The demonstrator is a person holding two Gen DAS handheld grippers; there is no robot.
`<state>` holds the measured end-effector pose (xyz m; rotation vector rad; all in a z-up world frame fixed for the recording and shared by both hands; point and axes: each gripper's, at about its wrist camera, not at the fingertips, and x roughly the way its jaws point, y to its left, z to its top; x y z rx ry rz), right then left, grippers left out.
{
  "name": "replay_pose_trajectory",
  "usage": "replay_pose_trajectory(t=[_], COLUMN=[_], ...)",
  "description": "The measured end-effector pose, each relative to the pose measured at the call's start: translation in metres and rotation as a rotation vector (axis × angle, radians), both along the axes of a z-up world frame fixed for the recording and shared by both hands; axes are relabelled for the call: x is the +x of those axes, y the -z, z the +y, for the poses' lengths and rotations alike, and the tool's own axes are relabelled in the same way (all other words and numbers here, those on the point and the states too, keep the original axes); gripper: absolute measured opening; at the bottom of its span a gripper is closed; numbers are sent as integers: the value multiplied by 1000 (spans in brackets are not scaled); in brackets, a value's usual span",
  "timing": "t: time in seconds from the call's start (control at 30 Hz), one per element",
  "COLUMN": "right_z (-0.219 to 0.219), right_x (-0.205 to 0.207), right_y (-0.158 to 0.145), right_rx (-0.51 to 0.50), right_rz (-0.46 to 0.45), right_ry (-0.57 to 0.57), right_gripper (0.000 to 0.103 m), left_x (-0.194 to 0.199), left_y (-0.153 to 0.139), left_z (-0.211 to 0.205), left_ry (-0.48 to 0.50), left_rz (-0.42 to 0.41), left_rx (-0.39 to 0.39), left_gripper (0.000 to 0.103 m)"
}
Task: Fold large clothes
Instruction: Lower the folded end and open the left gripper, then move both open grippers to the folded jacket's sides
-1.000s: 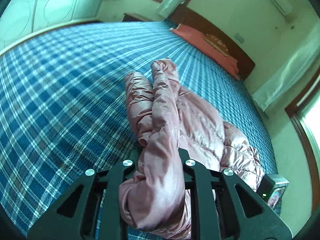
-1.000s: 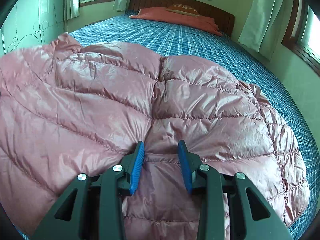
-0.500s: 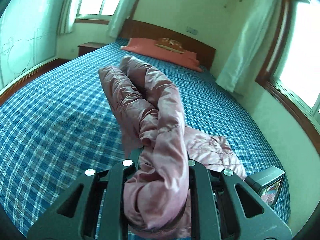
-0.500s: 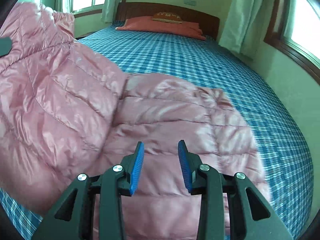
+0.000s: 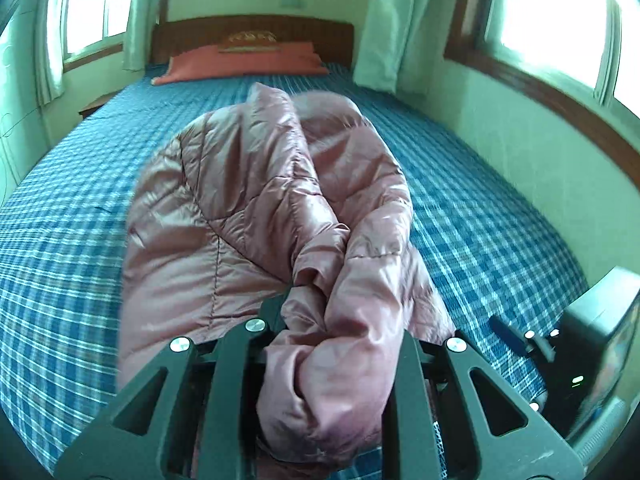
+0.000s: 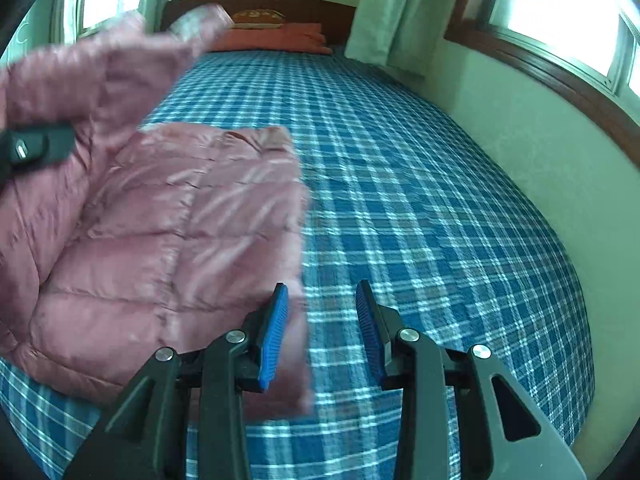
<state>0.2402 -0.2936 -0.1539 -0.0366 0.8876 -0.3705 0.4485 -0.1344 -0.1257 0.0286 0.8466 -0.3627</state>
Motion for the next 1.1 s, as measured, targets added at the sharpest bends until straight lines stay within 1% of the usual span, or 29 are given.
replay_pose_trajectory(t=[0.13,0.27,0.37,0.43,0.53,0.63,0.67,0.7,0.77,0.87,0.93,1.0,1.1], right_z=[-22,-42,-50,-53,-53,-53,-58,-60,-63,-62,-63,-61,-54], right_x=[-11,-18,-19,-19,-20,-22,-23,-24,-27,-33,-37,-42,-50], right_y=[10,23,31,34,36,35,37,36,34,30,27,23,15], right_rx=[6,27,50,61,69,74,74,71,66,55,51,40,27], right_rz=[24,42,53,56,60,57,57,55,53,52,51,48,42], right_ry=[34,61,75,82,83,85,85,85,88,97,103,107,107], right_gripper=[36,36,36,36,36,36,36,36,36,37,41,42,43], left_x=[-2,-10,-13,-14,-17,-23,-25,-28,-36,-48,-53,-59,-68], left_y=[35,58,69,73,70,63,60,55,45,28,17,8,-4], left_z=[-30,-42,-50,-54,-52,-54,-56,-56,-55,-49,-39,-25,7], left_ry=[26,28,26,27,21,10,16,25,44,54,49,28,-30], left_rz=[54,58,54,42,22,7,7,10,11,9,26,36,45], left_rx=[55,78,95,107,104,85,72,53,9,-54,-112,-152,-218], left_gripper=[17,17,17,17,17,23,31,42,52,54,54,54,55])
